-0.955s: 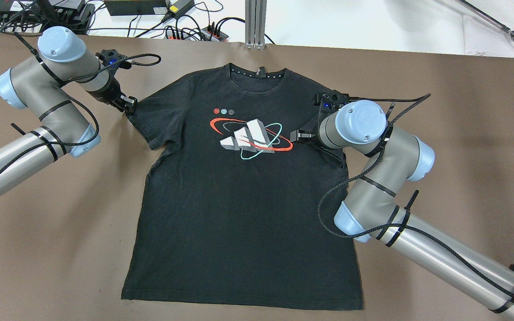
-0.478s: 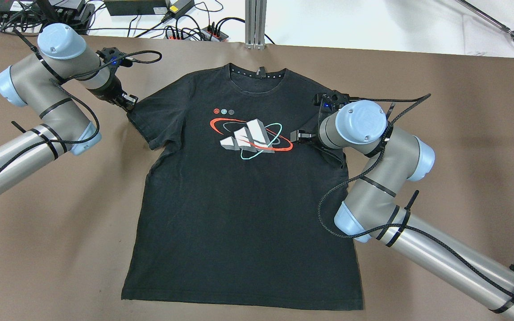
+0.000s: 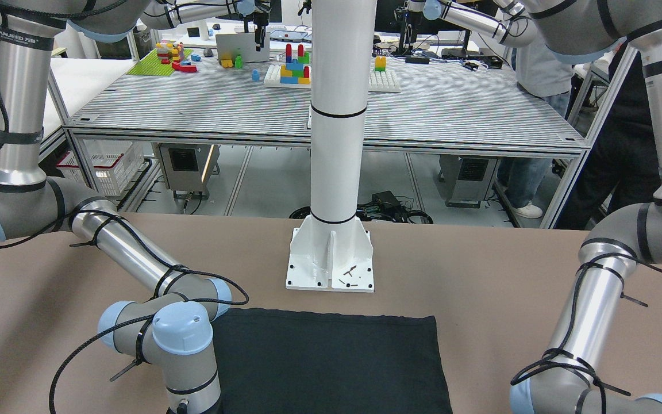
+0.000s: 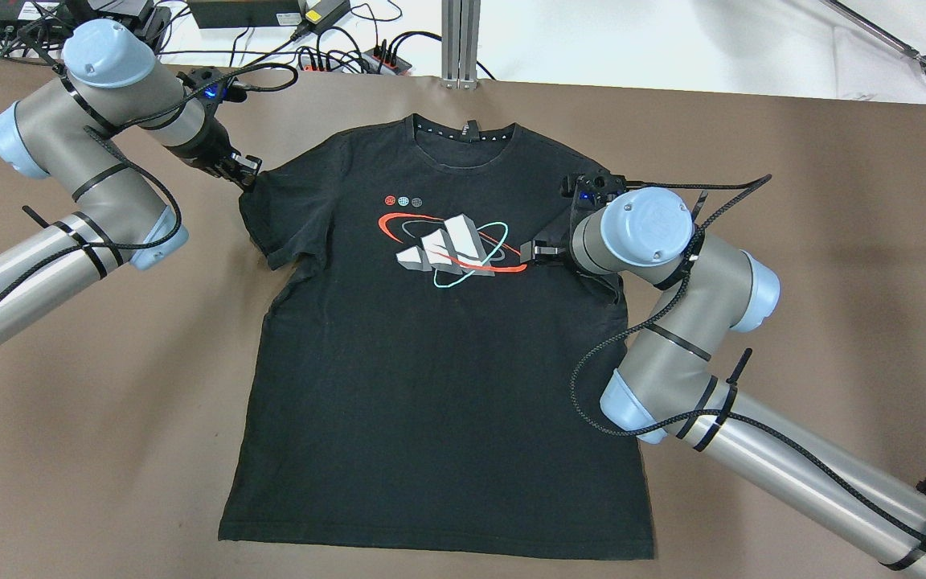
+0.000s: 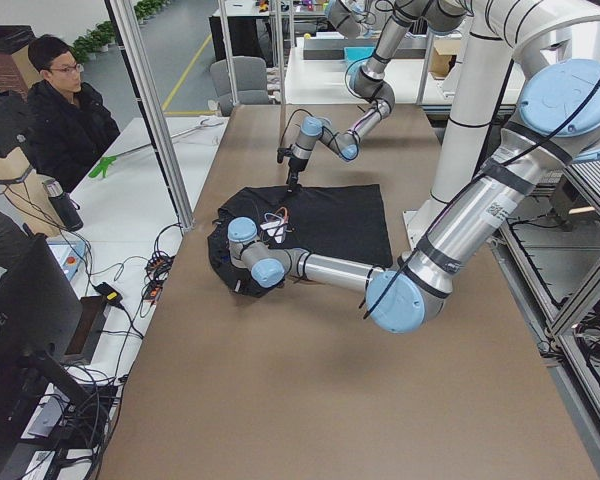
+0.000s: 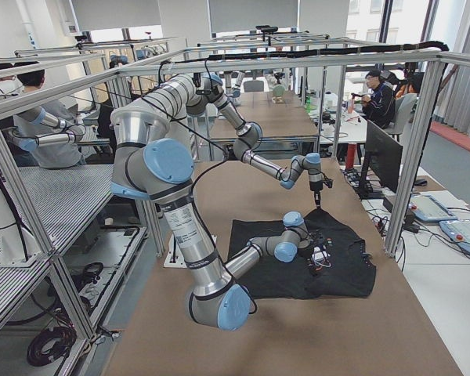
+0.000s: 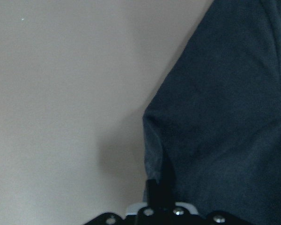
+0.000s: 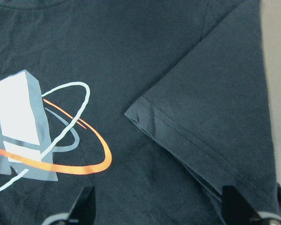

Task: Fold clothes
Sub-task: 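Bring the left gripper to the other shoulder while the right gripper presses the sleeve, then move both grippers to the shirt's bottom hem corners nearest the robot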

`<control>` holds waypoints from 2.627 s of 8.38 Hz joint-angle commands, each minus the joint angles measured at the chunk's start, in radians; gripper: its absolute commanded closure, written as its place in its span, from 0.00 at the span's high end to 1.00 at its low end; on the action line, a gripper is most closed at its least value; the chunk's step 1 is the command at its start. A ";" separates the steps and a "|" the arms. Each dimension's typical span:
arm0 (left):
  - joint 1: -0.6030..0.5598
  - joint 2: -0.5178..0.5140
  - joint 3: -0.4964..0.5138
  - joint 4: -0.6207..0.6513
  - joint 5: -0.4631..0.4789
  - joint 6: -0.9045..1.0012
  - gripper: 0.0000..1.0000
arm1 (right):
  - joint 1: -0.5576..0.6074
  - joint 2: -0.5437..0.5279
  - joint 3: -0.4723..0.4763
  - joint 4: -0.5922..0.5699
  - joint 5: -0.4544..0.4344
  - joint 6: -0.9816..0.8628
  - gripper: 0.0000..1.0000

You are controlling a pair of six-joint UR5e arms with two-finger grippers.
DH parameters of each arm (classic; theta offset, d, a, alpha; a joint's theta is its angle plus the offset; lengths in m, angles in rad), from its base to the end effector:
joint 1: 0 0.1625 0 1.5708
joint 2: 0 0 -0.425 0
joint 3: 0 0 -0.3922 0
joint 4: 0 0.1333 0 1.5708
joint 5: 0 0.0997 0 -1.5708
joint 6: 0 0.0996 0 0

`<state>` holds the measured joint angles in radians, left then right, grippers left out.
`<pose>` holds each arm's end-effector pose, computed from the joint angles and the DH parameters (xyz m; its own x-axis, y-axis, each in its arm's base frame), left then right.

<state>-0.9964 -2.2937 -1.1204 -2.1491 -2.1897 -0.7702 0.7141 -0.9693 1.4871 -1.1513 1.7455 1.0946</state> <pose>0.3635 -0.7006 0.3542 0.5702 0.1950 -0.7980 0.0540 0.9604 0.2733 -0.4676 -0.5588 0.2965 0.6447 -0.0386 0.7635 -0.2741 0.9207 0.2780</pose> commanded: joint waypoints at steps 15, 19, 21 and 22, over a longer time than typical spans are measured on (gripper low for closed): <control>0.379 0.320 -0.726 0.221 0.390 -0.613 0.93 | -0.357 -0.357 0.617 -0.465 -0.202 0.613 0.85; 0.395 0.322 -0.768 0.259 0.415 -0.620 0.93 | -0.591 -0.549 0.690 -0.441 -0.225 0.830 0.70; 0.397 0.327 -0.777 0.274 0.416 -0.620 0.93 | -0.613 -0.546 0.685 -0.441 -0.244 0.837 0.63; 0.404 0.327 -0.792 0.296 0.422 -0.620 0.93 | -0.613 -0.543 0.682 -0.441 -0.244 0.829 0.63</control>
<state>-0.6004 -1.9681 -1.8930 -1.8825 -1.7755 -1.3896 0.1148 -1.5131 2.1723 -1.5932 1.5088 1.9233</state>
